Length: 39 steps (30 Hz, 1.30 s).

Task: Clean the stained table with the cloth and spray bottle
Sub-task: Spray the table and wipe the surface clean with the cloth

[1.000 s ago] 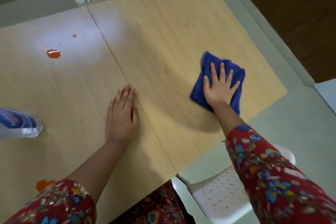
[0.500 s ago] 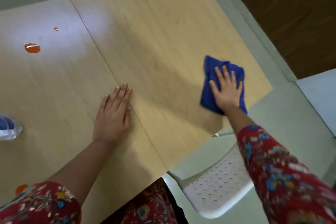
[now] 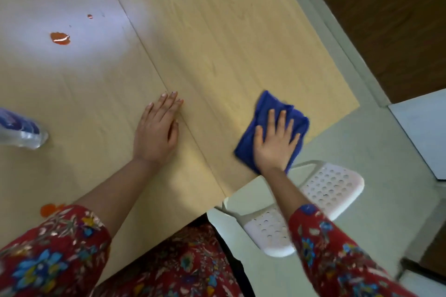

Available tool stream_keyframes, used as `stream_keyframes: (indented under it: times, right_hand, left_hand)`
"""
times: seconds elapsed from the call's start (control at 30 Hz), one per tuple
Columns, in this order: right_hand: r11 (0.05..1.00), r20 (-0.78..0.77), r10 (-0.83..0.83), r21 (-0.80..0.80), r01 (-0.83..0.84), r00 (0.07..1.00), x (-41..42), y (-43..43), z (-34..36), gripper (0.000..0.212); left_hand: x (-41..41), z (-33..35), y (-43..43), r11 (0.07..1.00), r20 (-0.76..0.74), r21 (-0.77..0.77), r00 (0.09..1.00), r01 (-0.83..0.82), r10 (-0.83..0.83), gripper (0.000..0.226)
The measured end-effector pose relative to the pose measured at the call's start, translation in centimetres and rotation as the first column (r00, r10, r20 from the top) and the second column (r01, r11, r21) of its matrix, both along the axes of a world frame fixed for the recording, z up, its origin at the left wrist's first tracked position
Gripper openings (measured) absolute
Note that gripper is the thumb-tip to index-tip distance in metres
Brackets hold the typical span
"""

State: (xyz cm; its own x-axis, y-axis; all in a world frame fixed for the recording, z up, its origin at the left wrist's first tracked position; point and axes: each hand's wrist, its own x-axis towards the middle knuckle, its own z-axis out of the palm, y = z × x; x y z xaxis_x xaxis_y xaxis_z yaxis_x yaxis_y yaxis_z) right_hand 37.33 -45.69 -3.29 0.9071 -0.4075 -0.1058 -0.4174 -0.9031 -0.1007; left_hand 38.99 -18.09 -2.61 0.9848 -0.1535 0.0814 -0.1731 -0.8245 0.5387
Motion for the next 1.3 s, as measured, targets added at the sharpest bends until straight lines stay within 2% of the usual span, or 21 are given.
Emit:
stream_keyframes:
  times: [0.1,0.17,0.2,0.27,0.33,0.37,0.4,0.43,0.5,0.57,0.63,0.7,0.8,0.87,0.97,1.07,1.13,1.2,1.23,1.3]
  right_hand:
    - [0.955,0.018,0.296,0.014,-0.296,0.955,-5.6,7.1,0.1,0.062]
    - [0.847,0.002,0.531,0.042,-0.53,0.848,-6.5,7.5,0.5,0.059]
    - [0.818,-0.011,0.573,0.062,-0.572,0.819,-5.5,6.2,0.6,0.058]
    - [0.886,-0.056,0.464,0.055,-0.461,0.884,-1.6,3.1,0.4,0.06]
    - [0.988,-0.084,0.152,0.035,-0.149,0.985,4.3,1.2,0.7,0.061]
    - [0.998,-0.087,0.04,0.048,-0.036,0.995,7.3,1.5,0.9,0.06]
    - [0.998,-0.098,0.004,0.069,0.003,0.995,9.8,2.6,1.1,0.06]
    - [0.996,-0.103,0.053,0.076,-0.045,0.993,11.5,4.4,1.1,0.06]
    - [0.956,-0.086,0.29,0.067,-0.284,0.953,11.9,8.6,0.9,0.059]
    - [0.824,-0.03,0.567,0.043,-0.565,0.824,8.1,11.3,0.7,0.058]
    - [0.691,-0.024,0.722,0.064,-0.72,0.691,2.6,10.2,0.7,0.056]
    - [0.672,0.005,0.737,0.093,-0.734,0.676,1.2,6.1,0.9,0.055]
    - [0.829,-0.037,0.56,0.048,-0.558,0.828,6.0,2.8,0.7,0.055]
    - [0.883,-0.062,0.469,0.041,-0.467,0.881,9.9,4.8,0.8,0.059]
    - [0.84,-0.084,0.543,0.033,-0.542,0.836,12.9,10.1,0.7,0.06]
    - [0.784,-0.095,0.62,0.039,-0.62,0.779,13.1,14.2,0.8,0.057]
    - [0.814,-0.076,0.58,0.03,-0.58,0.811,12.3,15.9,1.2,0.059]
    - [0.804,0.038,0.59,0.073,-0.591,0.807,10.6,17.9,2.2,0.061]
    - [0.763,0.083,0.625,0.142,-0.63,0.776,9.7,18.9,2.6,0.062]
    - [0.623,0.119,0.726,0.304,-0.721,0.677,7.6,22.4,3.1,0.061]
  left_hand:
    - [-2.2,1.0,1.5,0.989,-0.128,-0.073,0.985,-0.128,0.118,0.056]
    - [-3.9,1.6,3.3,0.976,-0.178,-0.043,0.963,-0.215,0.205,0.058]
    - [-4.6,1.8,4.3,0.975,-0.191,-0.015,0.958,-0.22,0.214,0.058]
    - [-5.6,1.7,6.2,0.982,-0.23,0.063,0.955,-0.176,0.186,0.06]
    - [-6.1,1.4,7.2,0.985,-0.273,0.113,0.95,-0.127,0.153,0.062]
    - [-6.1,1.2,7.3,0.986,-0.283,0.124,0.948,-0.116,0.147,0.063]
    - [-6.0,1.2,7.4,0.985,-0.288,0.126,0.946,-0.116,0.148,0.064]
    - [-5.8,1.2,7.4,0.984,-0.287,0.126,0.945,-0.124,0.156,0.064]
    - [-5.8,1.2,7.3,0.982,-0.278,0.135,0.946,-0.132,0.165,0.064]
    - [-5.9,1.2,7.5,0.982,-0.275,0.137,0.947,-0.131,0.165,0.064]
    - [-5.7,1.5,7.7,0.982,-0.267,0.14,0.951,-0.123,0.157,0.062]
    - [-5.5,2.0,7.8,0.982,-0.252,0.139,0.955,-0.128,0.16,0.065]
    - [-5.3,2.4,7.3,0.979,-0.253,0.129,0.95,-0.155,0.184,0.064]
    - [-5.2,2.3,7.2,0.977,-0.264,0.093,0.941,-0.194,0.212,0.058]
    - [-5.3,2.2,7.0,0.969,-0.291,-0.036,0.93,-0.245,0.224,0.054]
    - [-5.8,2.9,7.4,0.876,-0.309,-0.229,0.885,-0.425,0.349,0.049]
    - [-6.2,4.1,7.7,0.786,-0.232,-0.298,0.84,-0.541,0.49,0.041]
    - [-6.8,5.6,8.0,0.695,-0.112,-0.377,0.775,-0.612,0.621,0.032]
    - [-6.9,6.5,8.0,0.657,-0.058,-0.421,0.741,-0.626,0.669,0.028]
    - [-7.8,8.4,9.1,0.592,0.039,-0.486,0.661,-0.643,0.75,0.019]
